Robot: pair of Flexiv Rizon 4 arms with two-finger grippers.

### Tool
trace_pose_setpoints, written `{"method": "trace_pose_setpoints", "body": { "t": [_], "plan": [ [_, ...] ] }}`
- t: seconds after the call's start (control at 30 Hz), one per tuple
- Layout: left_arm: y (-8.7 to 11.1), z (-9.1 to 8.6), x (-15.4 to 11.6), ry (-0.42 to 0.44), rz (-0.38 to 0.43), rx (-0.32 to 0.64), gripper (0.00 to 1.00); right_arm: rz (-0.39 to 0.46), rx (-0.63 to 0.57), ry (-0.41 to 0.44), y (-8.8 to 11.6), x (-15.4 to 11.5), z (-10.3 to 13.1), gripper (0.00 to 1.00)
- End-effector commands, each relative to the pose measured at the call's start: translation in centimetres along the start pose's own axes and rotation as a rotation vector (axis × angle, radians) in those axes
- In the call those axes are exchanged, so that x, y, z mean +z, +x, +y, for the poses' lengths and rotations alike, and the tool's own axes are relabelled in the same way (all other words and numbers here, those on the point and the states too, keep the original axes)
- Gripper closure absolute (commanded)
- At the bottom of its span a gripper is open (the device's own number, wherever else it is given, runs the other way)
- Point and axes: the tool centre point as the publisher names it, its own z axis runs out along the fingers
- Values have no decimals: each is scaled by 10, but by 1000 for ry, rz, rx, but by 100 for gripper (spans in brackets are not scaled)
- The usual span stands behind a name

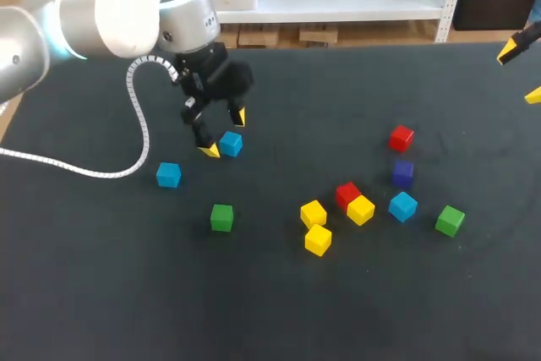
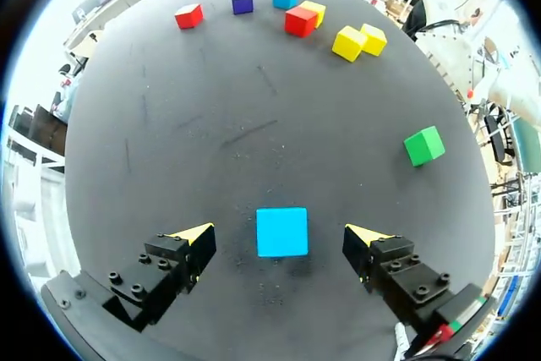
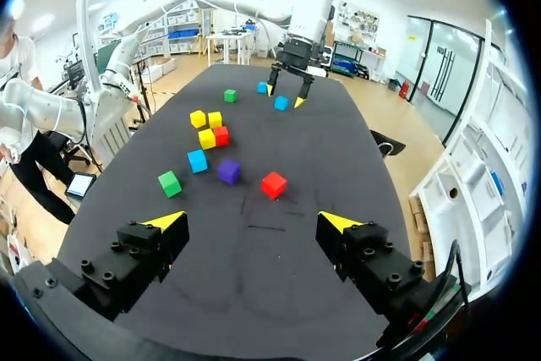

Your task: Place the blue cubes, place green cubes on the blue cubes, place the yellow cubes on the green cubes, then place the red cubes on the yellow cubes, and place purple cube on the red cubes.

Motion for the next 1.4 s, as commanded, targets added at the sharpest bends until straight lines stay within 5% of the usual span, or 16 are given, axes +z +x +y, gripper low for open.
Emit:
{"method": "trace_pose_setpoints", "body": {
  "t": [0.03,0.2,0.37,0.5,0.63,0.67,0.83,1.13,1.4],
  "plan": [
    [-1,-6,5,-28,13,2,13,0,-1,3,0,0,1,0],
    [2,-5,9,-44,24,-9,22,0,-1,3,0,0,1,0],
    [3,-3,9,-54,30,-16,52,0,-1,3,0,0,1,0],
    [3,-2,9,-59,31,-18,63,0,-1,3,0,0,1,0],
    [3,-1,7,-62,25,-13,87,0,-1,3,0,0,1,0],
    [3,-1,6,-63,24,-13,100,0,-1,3,0,0,1,0],
    [-5,-4,-7,-75,36,-41,100,0,-1,3,0,0,1,0],
    [-33,-12,-27,-136,6,-255,100,0,-1,3,0,0,1,0],
    [-69,1,-21,-185,-44,-349,100,0,-1,3,0,0,1,0]
  ]
}}
